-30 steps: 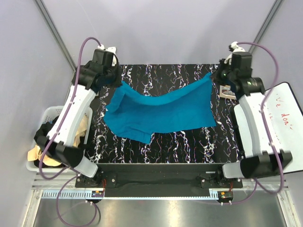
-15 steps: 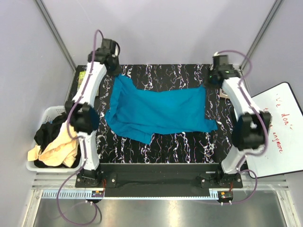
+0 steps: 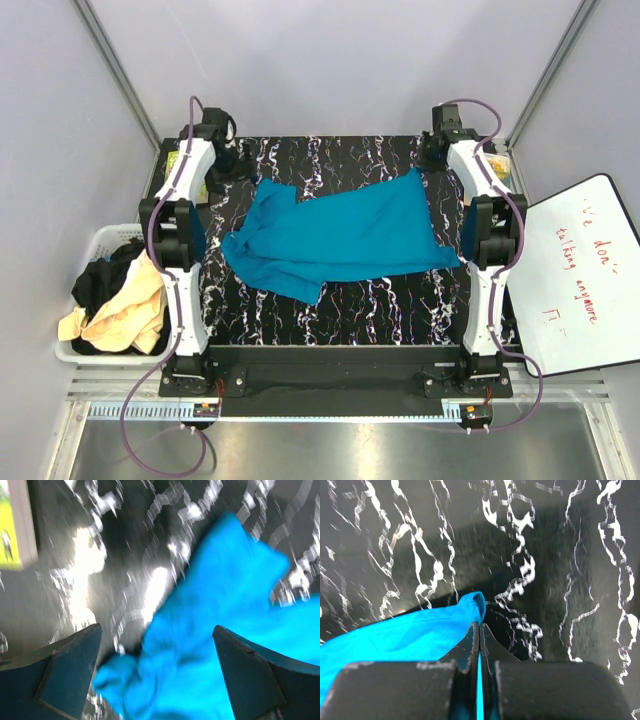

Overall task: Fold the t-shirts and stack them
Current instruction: Flatten out the tshirt

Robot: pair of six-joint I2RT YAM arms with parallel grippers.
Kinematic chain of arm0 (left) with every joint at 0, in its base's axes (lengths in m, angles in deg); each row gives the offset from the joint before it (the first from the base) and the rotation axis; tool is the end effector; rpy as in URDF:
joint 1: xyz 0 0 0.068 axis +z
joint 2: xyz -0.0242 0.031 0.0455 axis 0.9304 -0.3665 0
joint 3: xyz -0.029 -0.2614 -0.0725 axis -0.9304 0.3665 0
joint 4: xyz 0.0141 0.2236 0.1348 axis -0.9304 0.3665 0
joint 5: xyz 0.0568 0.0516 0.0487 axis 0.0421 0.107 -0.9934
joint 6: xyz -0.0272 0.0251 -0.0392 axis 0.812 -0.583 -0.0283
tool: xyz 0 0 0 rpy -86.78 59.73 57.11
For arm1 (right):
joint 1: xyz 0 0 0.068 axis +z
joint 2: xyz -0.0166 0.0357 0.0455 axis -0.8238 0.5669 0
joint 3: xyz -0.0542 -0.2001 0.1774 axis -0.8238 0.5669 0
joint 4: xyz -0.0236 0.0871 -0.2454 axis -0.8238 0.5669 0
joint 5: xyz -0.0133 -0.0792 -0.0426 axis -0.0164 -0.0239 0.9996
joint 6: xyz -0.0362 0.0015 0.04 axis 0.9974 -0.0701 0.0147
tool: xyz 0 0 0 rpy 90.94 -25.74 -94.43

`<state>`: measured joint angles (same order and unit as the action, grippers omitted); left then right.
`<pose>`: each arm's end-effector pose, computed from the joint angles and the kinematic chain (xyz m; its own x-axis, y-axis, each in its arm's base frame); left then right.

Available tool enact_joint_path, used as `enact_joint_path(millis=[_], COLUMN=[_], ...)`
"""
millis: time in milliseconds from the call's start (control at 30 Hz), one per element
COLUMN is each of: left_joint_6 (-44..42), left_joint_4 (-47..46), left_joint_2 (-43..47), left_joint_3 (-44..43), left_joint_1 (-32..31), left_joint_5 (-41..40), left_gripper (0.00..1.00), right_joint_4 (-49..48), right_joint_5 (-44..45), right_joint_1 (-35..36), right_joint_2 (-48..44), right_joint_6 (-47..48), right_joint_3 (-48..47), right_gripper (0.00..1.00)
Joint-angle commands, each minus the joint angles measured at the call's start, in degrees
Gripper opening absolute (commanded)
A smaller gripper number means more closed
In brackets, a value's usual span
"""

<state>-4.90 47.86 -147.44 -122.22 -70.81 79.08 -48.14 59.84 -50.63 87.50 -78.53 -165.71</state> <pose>0.4884 -0.0218 0.2419 -0.8872 -0.2883 -0.3601 -0.2371 0.9547 -0.1800 0.5065 0.0426 0.2372 -0.7775 0.2058 -0.5942 0.1351 0.9775 0.1618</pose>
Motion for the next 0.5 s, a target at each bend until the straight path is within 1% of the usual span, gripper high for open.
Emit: enact_joint_path(millis=[0, 167, 267, 467], left_joint_6=[-3.0, -2.9, -1.0, 1.1], left_joint_4=[-3.3, -3.0, -1.6, 1.0], left_joint_2=[7.3, 5.0, 2.2, -1.5], left_joint_3=[6.5, 5.8, 4.5, 1.1], left_joint_1=[-3.7, -7.8, -8.2, -8.2], left_joint_5=[3.9, 2.1, -1.1, -9.2], left_gripper=[0.94, 0.92, 0.91, 0.85], right_joint_4=[0.6, 1.0, 1.0, 1.0], right_joint_5=[-2.1, -3.7, -4.5, -5.5], right_joint_1=[-1.5, -2.0, -2.3, -3.1], right_joint_2=[2.4, 4.2, 4.7, 5.0], right_joint_6=[-2.3, -2.9, -3.0, -3.2], right_joint_3=[-5.3, -6.7, -6.7, -6.8], right_gripper=[0.0, 0.0, 0.0, 0.0])
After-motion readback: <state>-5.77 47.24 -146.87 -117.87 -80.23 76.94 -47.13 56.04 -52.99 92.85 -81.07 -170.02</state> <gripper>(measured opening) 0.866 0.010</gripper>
